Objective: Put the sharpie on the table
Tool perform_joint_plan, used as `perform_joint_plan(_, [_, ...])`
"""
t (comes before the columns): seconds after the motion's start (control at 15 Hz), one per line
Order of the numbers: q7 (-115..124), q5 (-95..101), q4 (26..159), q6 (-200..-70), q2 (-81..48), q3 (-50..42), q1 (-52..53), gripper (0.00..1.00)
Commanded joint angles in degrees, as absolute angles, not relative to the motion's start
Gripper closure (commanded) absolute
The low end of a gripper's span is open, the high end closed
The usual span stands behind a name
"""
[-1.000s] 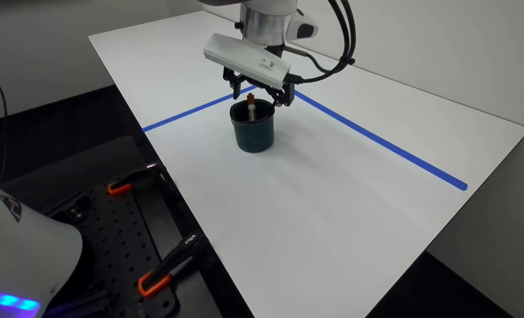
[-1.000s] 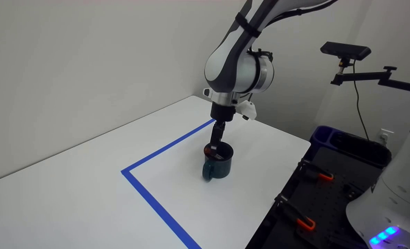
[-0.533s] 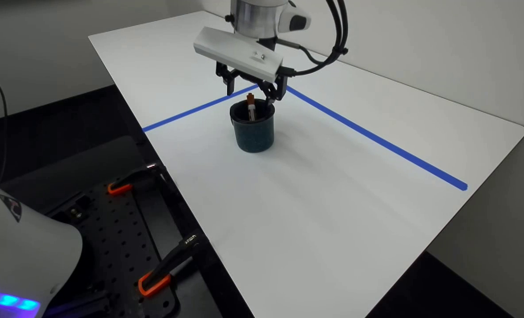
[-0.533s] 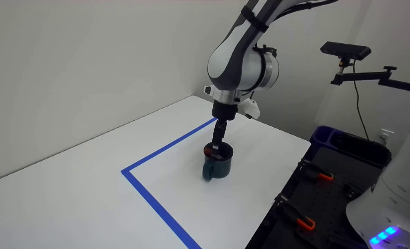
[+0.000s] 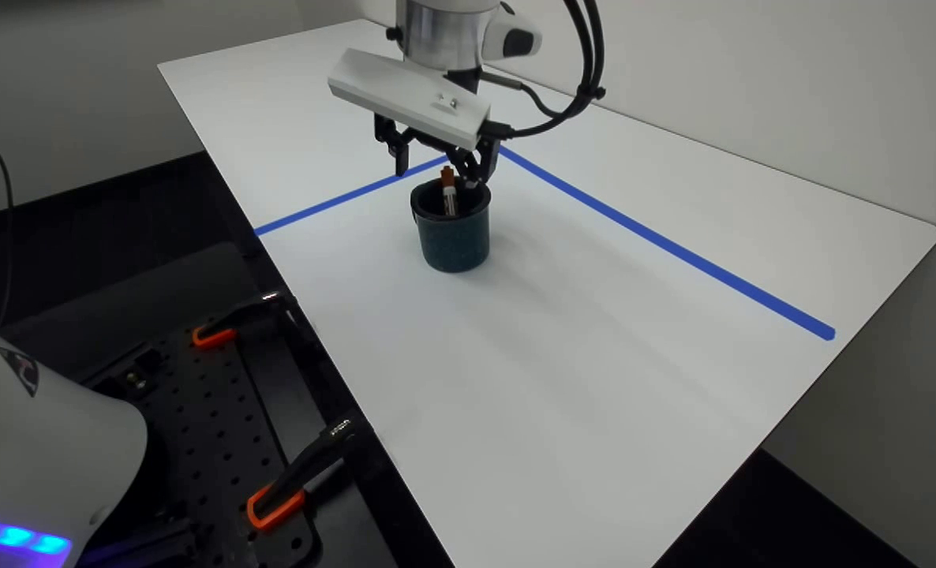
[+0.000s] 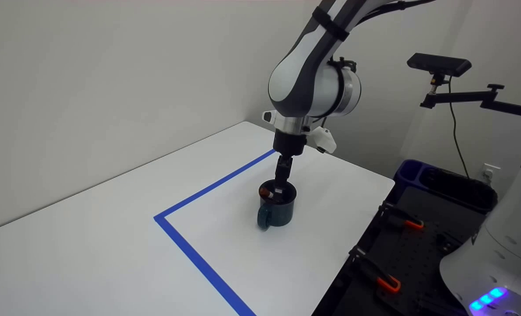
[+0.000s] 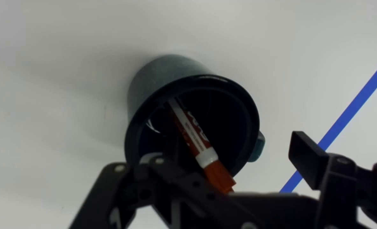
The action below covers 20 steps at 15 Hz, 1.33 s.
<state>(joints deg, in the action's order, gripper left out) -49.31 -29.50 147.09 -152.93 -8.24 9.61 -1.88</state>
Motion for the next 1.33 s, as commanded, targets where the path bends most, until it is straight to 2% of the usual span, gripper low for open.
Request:
perform_joint_plan(0.0, [-49.8, -30.6, 147.7, -152.1, -7.1, 10.2, -1.5, 0.28])
perform_joint_plan(0.07, [-49.8, -30.5, 147.4, -151.7, -7.5, 10.2, -1.5, 0.32])
perform_joint_plan(0.13, [-49.9, -30.6, 147.1, -151.6, -7.8, 10.2, -1.5, 0.26])
perform_joint_plan(0.27, [-49.4, -30.4, 146.7, -151.7, -8.1, 10.1, -1.5, 0.26])
perform_joint_plan(0.33, [-49.5, -30.4, 146.5, -151.6, -8.3, 10.1, -1.6, 0.29])
perform_joint_plan(0.53, [-49.0, -29.9, 145.8, -151.9, -8.9, 9.9, -1.7, 0.27])
perform_joint_plan(0.93, [-47.6, -28.6, 144.0, -152.5, -11.5, 9.8, -1.7, 0.35])
perform_joint_plan(1.27, [-47.2, -28.9, 142.6, -153.9, -13.5, 10.2, -2.4, 0.37])
